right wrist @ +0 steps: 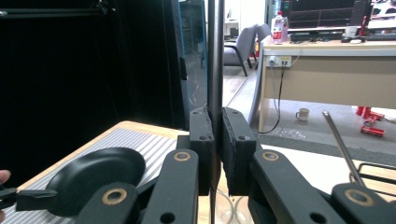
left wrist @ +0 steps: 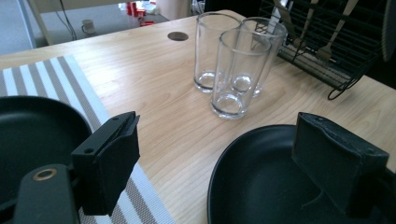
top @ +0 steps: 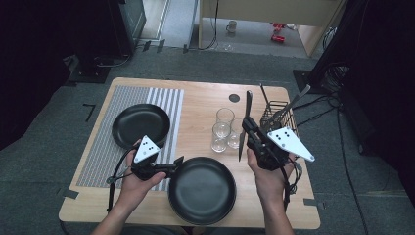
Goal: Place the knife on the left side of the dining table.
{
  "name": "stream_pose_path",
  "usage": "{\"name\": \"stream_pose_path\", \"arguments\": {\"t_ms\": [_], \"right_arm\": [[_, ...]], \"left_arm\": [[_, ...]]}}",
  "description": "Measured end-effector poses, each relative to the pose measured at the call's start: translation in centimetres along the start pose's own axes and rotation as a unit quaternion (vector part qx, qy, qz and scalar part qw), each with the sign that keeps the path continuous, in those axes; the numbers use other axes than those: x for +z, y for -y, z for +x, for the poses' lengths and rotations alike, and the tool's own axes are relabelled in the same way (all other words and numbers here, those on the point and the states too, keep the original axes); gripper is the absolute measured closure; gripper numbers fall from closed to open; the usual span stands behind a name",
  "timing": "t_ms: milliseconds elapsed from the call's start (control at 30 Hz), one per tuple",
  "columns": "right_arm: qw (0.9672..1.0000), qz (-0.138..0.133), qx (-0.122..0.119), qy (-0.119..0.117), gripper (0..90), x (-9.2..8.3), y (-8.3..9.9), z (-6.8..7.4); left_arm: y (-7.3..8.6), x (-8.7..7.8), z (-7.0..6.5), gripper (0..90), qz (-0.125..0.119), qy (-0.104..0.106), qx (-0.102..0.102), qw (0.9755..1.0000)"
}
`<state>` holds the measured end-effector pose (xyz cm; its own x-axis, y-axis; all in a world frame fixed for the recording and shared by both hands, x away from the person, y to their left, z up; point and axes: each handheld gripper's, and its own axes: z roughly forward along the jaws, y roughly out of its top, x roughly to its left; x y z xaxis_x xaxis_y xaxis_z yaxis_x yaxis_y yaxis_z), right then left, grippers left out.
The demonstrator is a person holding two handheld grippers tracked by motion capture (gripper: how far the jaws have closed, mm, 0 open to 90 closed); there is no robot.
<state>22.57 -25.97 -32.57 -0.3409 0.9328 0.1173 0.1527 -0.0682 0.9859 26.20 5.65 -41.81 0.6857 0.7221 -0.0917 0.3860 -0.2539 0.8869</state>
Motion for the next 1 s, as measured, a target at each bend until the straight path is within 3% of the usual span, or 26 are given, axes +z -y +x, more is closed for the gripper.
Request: {"name": "stream_pose_path", "arguments": {"t_ms": [533,1000], "right_arm": [[0.9997,0.008,0.002,-0.024,84.3,0.6,0.4,1.4],[0.9991,0.010,-0.001,-0.041,84.4,1.0,0.7,2.6]], "left_arm": [[-2.2,1.3,-2.5,15.5,-0.016,0.039,0.010,0.9991],[-2.9,1.4,-3.2,15.5,-0.024,0.050,0.010,0.9984]]}}
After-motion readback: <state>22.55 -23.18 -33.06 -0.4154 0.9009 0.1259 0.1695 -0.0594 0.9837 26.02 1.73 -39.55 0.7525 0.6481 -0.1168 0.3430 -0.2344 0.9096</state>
